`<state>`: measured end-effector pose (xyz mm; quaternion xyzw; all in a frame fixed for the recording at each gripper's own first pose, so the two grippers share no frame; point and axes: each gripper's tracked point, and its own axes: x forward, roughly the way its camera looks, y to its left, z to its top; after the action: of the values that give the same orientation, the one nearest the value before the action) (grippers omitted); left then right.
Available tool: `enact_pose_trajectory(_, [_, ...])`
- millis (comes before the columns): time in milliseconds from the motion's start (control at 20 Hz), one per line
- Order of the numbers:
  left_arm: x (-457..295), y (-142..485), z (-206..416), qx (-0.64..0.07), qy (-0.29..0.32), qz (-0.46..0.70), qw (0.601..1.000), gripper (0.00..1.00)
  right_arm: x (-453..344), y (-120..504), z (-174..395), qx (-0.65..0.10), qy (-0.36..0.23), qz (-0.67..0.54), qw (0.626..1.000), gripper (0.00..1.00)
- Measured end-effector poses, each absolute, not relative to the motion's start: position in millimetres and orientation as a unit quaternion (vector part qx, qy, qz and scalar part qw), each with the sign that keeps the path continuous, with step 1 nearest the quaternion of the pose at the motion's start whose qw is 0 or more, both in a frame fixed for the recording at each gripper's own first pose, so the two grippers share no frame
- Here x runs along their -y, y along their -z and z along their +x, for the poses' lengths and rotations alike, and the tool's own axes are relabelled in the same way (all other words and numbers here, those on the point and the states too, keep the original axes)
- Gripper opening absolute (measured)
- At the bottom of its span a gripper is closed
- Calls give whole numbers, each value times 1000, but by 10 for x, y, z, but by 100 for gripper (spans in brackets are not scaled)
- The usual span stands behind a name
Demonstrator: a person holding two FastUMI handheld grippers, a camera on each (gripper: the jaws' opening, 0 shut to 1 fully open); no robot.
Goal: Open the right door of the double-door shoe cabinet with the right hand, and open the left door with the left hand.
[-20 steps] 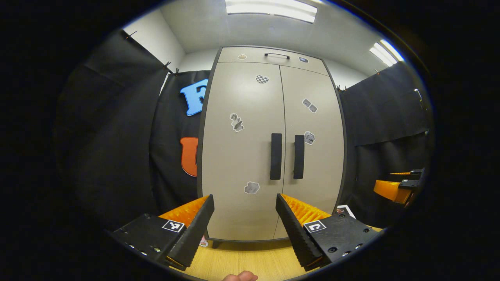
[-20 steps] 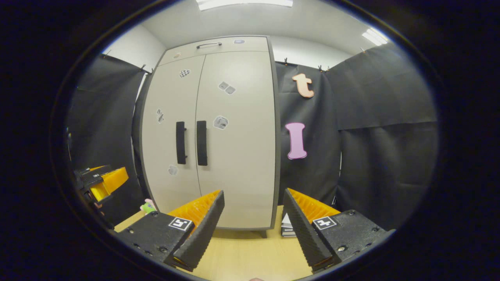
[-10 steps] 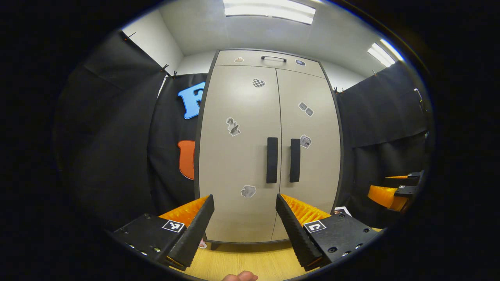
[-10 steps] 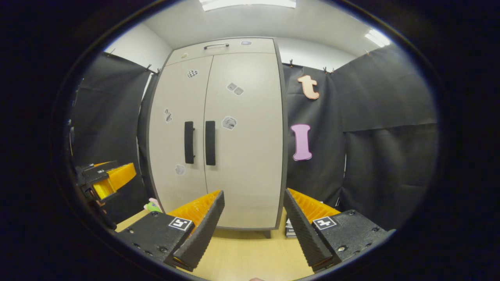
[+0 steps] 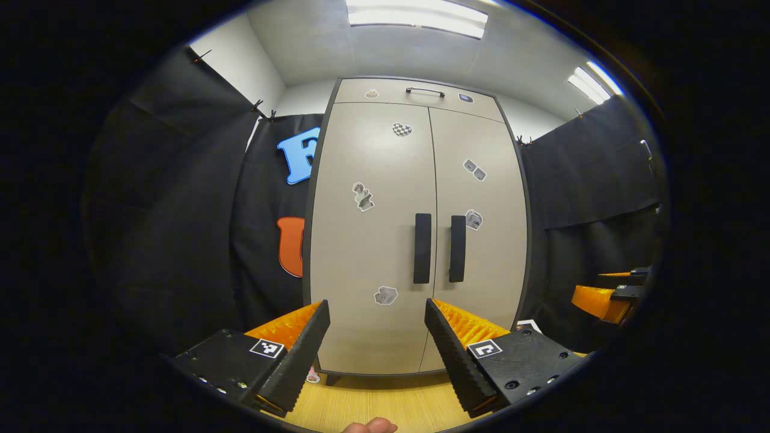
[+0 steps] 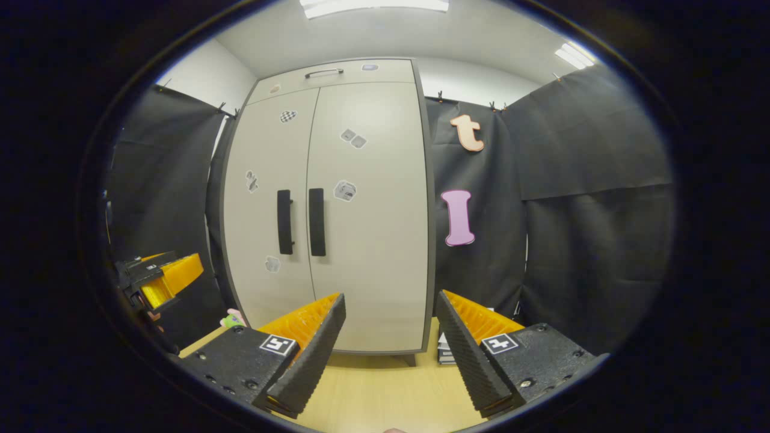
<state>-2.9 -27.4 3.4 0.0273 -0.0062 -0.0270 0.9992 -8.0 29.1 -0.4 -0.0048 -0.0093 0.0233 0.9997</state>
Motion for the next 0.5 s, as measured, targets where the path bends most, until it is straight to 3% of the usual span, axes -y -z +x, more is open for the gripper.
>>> enact_pose_trajectory(500, [136, 77, -223, -3, 22, 33, 999, 95, -842, -408, 277, 23, -90, 7, 996, 97])
